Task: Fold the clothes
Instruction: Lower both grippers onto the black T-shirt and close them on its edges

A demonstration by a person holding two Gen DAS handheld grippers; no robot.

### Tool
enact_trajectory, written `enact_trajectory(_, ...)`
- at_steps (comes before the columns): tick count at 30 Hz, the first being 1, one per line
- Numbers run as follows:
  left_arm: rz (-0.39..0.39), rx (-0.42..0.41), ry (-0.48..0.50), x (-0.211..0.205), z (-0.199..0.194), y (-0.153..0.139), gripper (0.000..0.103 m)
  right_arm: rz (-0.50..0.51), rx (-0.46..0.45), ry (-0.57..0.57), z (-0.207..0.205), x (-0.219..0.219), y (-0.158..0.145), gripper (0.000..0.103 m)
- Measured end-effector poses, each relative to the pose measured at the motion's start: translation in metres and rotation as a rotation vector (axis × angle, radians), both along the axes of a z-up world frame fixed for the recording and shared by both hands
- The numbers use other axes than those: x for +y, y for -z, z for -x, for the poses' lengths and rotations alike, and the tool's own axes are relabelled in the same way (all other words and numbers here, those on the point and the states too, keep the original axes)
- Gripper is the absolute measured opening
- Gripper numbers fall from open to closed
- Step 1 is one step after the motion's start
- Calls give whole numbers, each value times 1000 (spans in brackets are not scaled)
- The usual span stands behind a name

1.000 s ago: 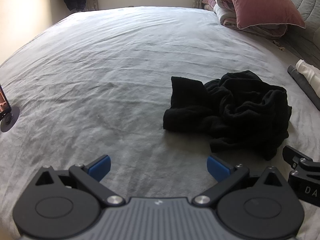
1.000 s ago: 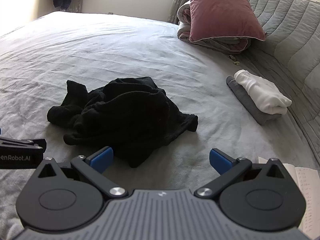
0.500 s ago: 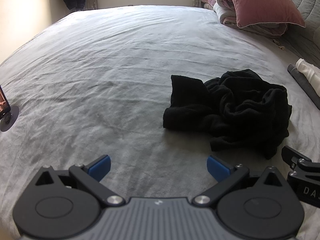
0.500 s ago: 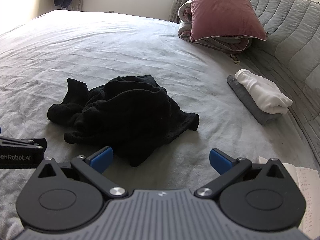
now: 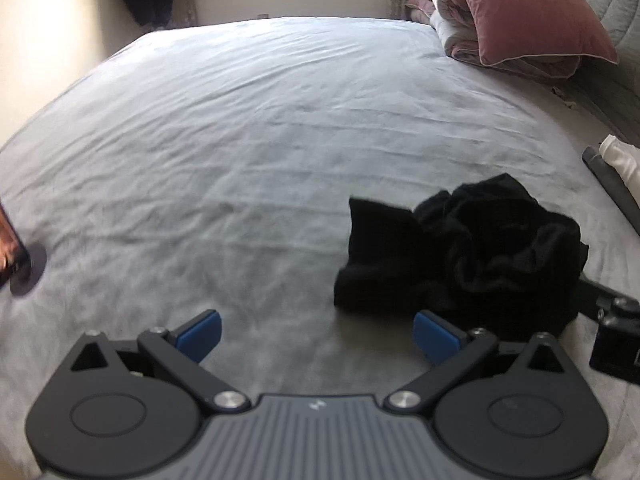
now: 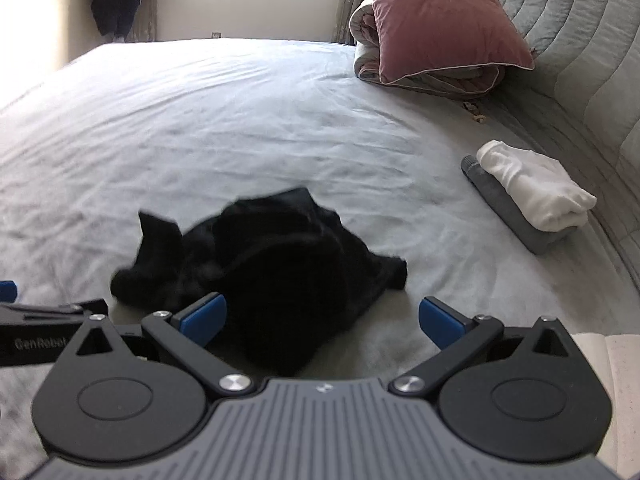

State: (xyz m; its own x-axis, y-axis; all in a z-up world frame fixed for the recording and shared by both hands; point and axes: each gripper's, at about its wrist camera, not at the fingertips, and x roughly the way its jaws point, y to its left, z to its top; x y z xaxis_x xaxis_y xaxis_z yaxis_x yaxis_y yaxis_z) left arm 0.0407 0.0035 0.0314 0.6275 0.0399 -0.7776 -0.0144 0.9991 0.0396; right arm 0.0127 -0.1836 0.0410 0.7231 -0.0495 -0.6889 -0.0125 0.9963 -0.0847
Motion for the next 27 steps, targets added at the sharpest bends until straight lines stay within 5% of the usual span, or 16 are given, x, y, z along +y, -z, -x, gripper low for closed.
enact_trajectory(15, 1, 126, 47, -11, -68, 70, 103, -145, 245, -11, -70, -14, 70, 103)
enact_trajectory(18, 27, 93, 44, -8, -64, 78, 103, -196, 299, 0, -80, -20, 85, 103)
enact_trajectory(27, 26, 71, 81, -6, -61, 80, 103, -196, 248, 20, -72, -17, 91, 103)
